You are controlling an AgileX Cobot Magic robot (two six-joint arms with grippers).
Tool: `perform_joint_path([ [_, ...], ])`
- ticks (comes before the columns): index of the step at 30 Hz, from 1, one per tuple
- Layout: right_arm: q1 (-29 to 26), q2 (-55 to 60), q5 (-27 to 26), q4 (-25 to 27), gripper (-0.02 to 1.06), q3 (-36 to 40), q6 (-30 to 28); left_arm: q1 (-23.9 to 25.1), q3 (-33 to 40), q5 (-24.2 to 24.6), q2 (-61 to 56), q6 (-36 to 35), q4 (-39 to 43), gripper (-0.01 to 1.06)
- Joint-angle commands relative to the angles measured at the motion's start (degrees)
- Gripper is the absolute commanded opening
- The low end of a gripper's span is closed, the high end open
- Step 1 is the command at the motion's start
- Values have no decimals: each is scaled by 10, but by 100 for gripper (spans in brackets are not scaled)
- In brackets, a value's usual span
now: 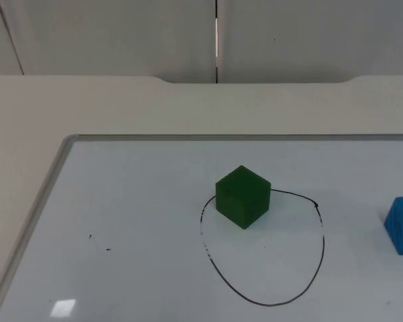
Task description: Push the two cubes into the marked area.
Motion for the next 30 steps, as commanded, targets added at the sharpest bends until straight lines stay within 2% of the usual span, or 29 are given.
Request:
perform_joint_path([
  [1, -4, -2, -5, -2, 105, 4, 2, -2, 3, -1, -2, -3, 2, 0],
  [10, -4, 8, -5, -6, 105, 3, 2, -2, 3, -1, -2, -3, 2, 0],
  [14, -4, 52, -12, -2, 99, -6, 29, -2, 3, -1, -2, -3, 2, 0],
  [17, -4, 114, -19, -7, 78, -38, 35, -2, 3, -1, -2, -3, 2, 0],
  [18, -4, 137, -25, -7, 68, -52, 38, -2, 3, -1, -2, -3, 2, 0],
  [19, -4, 137, -25, -7, 68, -52, 38, -2, 3, -1, -2, -3, 2, 0],
  [20, -4, 171, -36, -7, 49, -73, 38, -2, 3, -1, -2, -3, 2, 0],
  [24, -4, 284, -41, -2, 5, -141, 38, -2, 3, -1, -2, -3, 2, 0],
  [25, -4, 284, -41, -2, 5, -141, 38, -2, 3, -1, -2, -3, 2, 0],
  [26, -4, 315, -41, 0, 0, -156, 40, -2, 3, -1, -2, -3, 2, 0],
  [30, -4, 430, -45, 7, 0, -189, 56, -2, 3, -1, -2, -3, 2, 0],
])
